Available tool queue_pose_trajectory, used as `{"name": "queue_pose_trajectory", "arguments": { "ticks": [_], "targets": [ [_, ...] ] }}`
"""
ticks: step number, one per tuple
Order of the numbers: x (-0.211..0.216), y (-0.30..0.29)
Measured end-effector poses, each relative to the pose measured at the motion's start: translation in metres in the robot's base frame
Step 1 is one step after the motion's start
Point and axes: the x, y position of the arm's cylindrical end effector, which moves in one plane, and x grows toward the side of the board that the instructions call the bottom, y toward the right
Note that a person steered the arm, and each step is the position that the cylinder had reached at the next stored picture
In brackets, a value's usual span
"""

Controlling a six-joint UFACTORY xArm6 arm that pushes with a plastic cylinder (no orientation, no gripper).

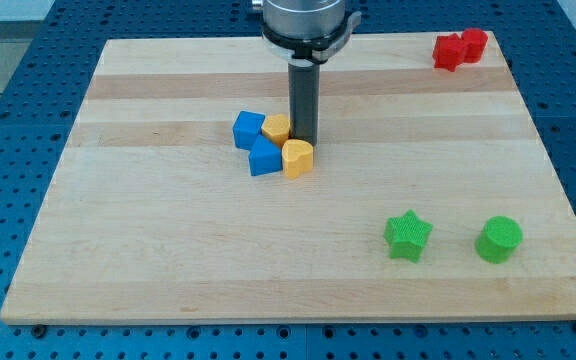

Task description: Slide the yellow heart into the yellow hexagon

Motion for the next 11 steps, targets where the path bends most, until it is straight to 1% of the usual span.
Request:
{"name": "queue_pose_trajectory", "arguments": {
  "ticks": [1,2,3,4,5,7,8,9,10,11],
  "targets": [
    [0.000,0.031],
    [0.007,0.080],
    [0.043,0.080],
    [0.069,0.051],
    [0.065,0.018],
    [0.036,-0.005],
    [0.033,-0.016],
    [0.038,0.003],
    [0.038,0.084],
    [0.010,0.168]
  ]
}}
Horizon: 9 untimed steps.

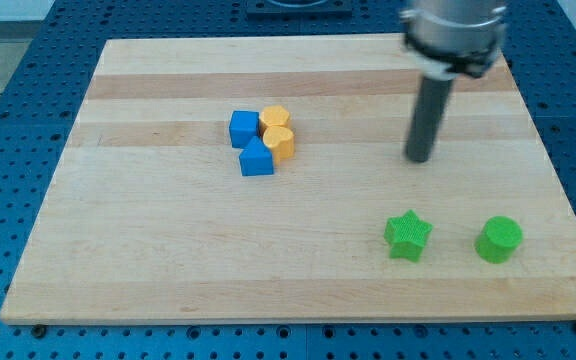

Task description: Slide the yellow heart into the yellow hexagon

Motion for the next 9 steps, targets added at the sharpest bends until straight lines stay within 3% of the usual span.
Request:
{"name": "queue_pose_trajectory", "arguments": {
  "ticks": [2,3,4,6,9],
  "targets": [
    [-0.101,0.136],
    [-0.128,0.176],
    [-0.129,0.176],
    [-0.224,0.176],
    [-0.201,0.098]
  ]
}}
